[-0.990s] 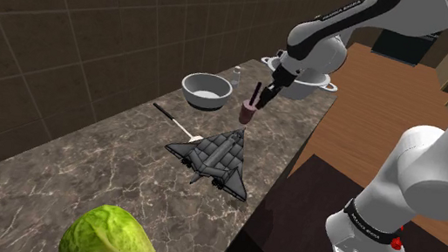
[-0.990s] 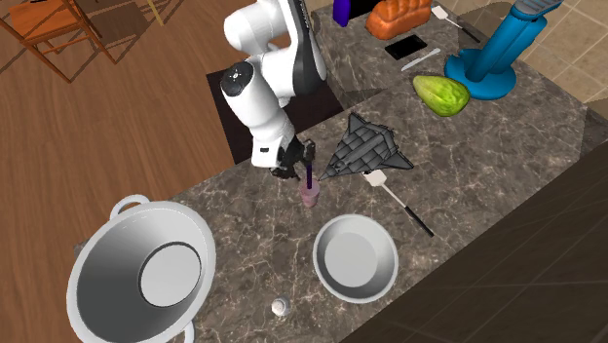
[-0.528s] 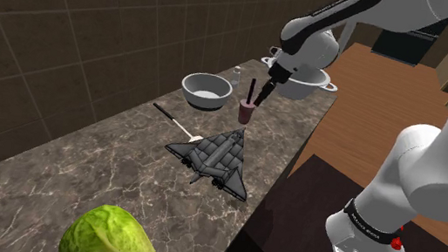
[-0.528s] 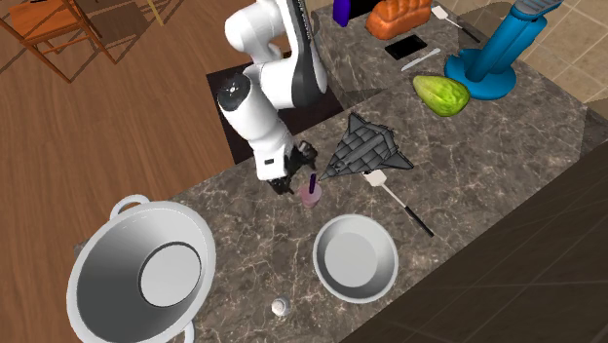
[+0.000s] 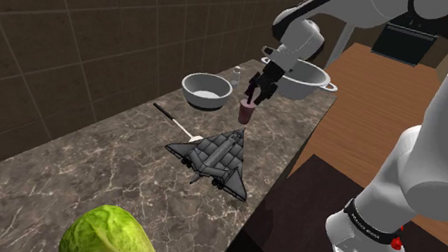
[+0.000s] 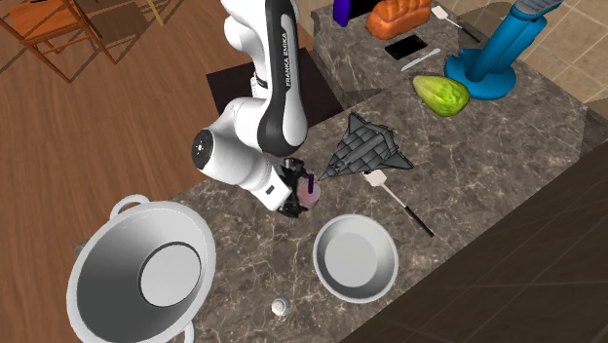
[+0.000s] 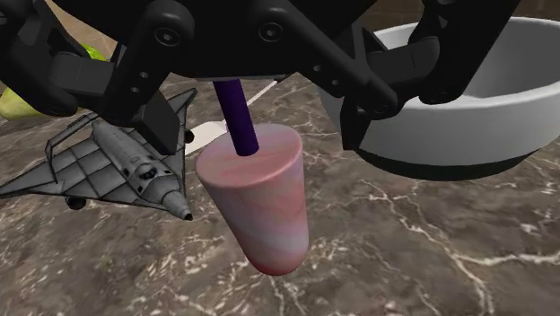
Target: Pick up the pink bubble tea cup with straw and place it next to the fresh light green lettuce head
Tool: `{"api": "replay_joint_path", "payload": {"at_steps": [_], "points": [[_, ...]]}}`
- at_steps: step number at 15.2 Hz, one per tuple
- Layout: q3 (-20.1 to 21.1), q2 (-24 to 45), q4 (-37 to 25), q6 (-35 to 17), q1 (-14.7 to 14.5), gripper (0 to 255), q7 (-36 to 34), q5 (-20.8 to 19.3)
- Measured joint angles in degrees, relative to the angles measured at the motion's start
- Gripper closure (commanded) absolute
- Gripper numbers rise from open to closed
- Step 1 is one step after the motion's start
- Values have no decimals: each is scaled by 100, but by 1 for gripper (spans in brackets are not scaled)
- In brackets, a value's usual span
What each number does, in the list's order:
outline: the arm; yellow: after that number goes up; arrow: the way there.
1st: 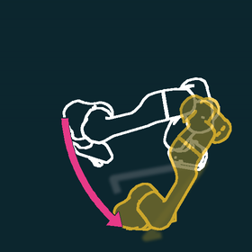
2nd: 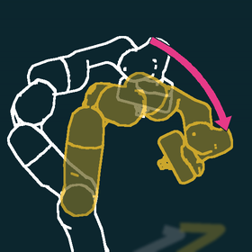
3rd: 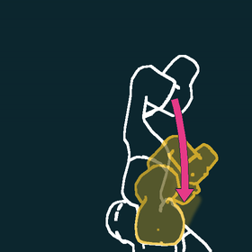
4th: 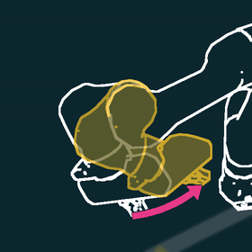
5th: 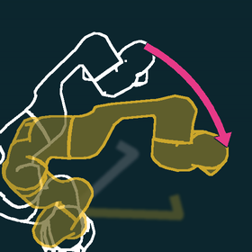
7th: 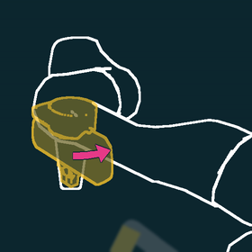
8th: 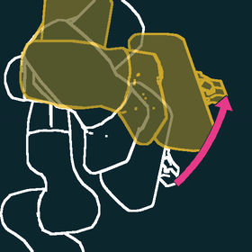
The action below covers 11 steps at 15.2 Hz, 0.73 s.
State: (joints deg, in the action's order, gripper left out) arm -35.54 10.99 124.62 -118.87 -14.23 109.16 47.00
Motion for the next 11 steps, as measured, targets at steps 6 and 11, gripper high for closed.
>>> {"api": "replay_joint_path", "payload": {"at_steps": [6, 11], "points": [[98, 190, 25, -133, -22, 0, 155, 231], [101, 191, 27, -138, -24, 255, 157, 235]]}}
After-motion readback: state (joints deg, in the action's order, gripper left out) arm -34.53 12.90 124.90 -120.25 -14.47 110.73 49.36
